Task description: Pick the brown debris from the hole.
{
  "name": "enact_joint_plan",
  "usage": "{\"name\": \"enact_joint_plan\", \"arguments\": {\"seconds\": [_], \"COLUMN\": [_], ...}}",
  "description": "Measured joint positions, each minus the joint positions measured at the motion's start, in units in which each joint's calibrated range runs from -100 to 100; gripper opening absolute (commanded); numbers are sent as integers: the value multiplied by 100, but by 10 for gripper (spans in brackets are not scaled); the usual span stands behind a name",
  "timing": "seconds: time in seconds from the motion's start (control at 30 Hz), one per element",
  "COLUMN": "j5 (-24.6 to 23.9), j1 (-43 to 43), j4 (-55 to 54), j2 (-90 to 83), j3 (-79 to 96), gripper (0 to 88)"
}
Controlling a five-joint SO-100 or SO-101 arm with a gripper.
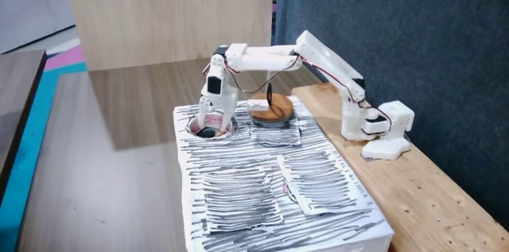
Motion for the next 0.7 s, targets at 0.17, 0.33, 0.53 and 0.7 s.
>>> {"name": "enact_joint_plan", "arguments": {"seconds": [0.17,0.33,0.53,0.7], "j5": [0,0,-5,5], "j1": [0,7,22,22], "j4": [0,-60,-68,-68], "j2": [210,370,588,597], "j3": [0,-36,-198,-207], "gripper": [212,209,207,203]}}
